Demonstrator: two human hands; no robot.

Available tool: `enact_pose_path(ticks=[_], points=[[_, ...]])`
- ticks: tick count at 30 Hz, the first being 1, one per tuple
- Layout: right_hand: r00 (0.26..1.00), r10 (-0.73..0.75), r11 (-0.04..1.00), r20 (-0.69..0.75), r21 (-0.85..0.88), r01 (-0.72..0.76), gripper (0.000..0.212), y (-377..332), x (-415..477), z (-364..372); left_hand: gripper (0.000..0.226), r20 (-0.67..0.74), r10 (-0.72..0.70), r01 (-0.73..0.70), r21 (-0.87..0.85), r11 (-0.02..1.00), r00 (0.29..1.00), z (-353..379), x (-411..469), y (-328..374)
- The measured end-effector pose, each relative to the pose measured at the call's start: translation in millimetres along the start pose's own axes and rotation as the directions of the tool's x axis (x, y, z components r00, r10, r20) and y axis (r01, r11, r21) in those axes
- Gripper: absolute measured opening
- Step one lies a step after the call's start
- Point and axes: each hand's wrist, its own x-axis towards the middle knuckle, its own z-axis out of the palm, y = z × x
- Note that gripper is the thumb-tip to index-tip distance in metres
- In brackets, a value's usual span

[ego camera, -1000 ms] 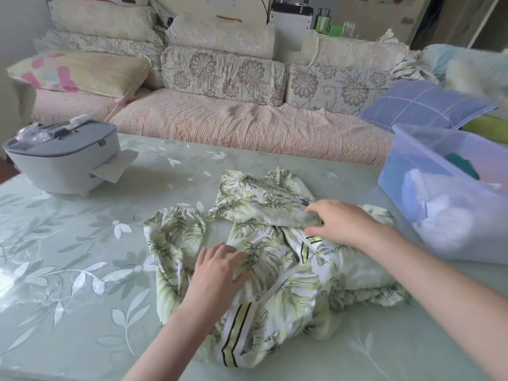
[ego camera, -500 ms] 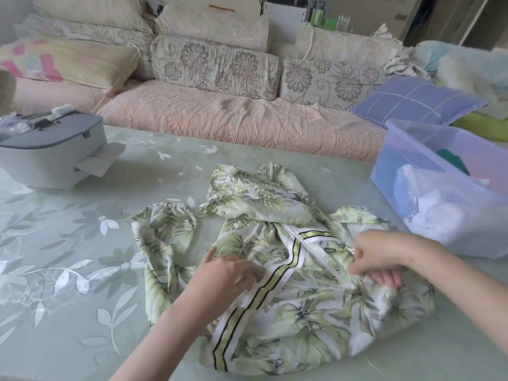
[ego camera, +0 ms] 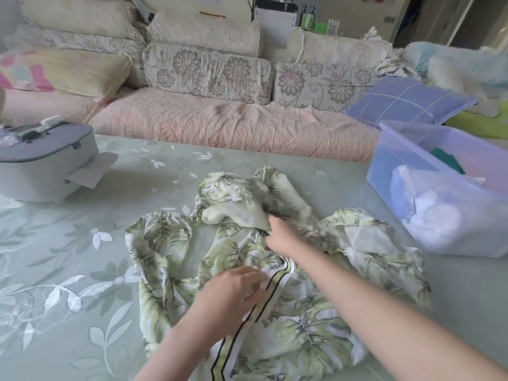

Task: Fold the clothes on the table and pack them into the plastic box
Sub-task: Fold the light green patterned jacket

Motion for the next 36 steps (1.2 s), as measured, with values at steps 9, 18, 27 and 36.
enact_pose_path(ticks=[9,18,27,36], points=[[0.832,-0.419,0.908,0.364,0.139,0.396,0.055,-46.8,1.5,-22.1,0.025,-0.573,-0.153,0.203,0.023,0.979,0.805,-41.9,5.6,-37.2],[0.878,-0.391,0.911,0.275,-0.019,0.412,0.058,-0.8,-101.2,-41.3,0.064,-0.161,-0.199,0.245,0.345,0.906,0.967,-52.3,50.5,-58.6],[0.89,-0.296,0.845,0.346,-0.34,0.413,0.057,92.5,-92.3,-44.1,0.024,-0.548,-0.471,0.618,0.109,0.779,0.691,-113.5,69.0,-103.7],[0.942,-0.308,0.941,0.136,-0.104,0.322,0.028,52.4,-89.3,-70.5,0.048,-0.674,-0.269,0.447,0.102,0.889,0.688,-122.8,70.8,-86.4]])
